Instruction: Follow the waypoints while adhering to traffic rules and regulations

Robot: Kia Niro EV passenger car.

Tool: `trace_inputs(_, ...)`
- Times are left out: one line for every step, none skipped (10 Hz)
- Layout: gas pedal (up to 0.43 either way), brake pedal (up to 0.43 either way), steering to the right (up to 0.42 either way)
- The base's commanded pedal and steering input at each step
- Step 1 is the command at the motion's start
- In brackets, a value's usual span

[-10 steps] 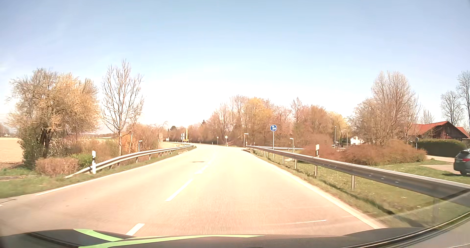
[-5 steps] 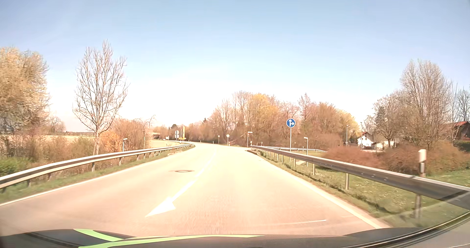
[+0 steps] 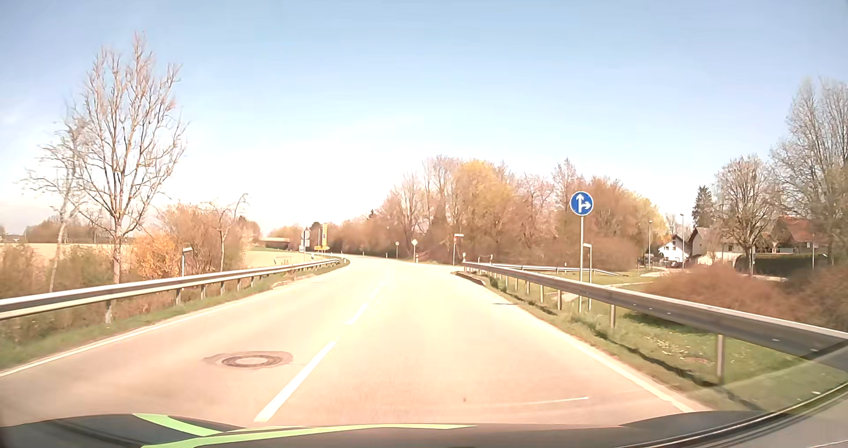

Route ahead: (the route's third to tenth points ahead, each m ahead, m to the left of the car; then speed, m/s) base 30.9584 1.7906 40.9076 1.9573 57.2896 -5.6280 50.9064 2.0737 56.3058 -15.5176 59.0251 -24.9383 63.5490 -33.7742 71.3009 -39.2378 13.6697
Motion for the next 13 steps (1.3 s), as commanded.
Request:
trace_inputs(0.0,0.195,-0.006)
trace_inputs(0.0,0.195,-0.006)
trace_inputs(0.0,0.195,-0.006)
trace_inputs(0.0,0.201,-0.006)
trace_inputs(0.0,0.195,-0.006)
trace_inputs(0.0,0.195,-0.002)
trace_inputs(0.0,0.201,0.0)
trace_inputs(0.0,0.201,0.001)
trace_inputs(0.0,0.207,0.001)
trace_inputs(0.0,0.22,0.001)
trace_inputs(0.0,0.22,0.0)
trace_inputs(0.0,0.226,0.001)
trace_inputs(0.0,0.226,0.0)
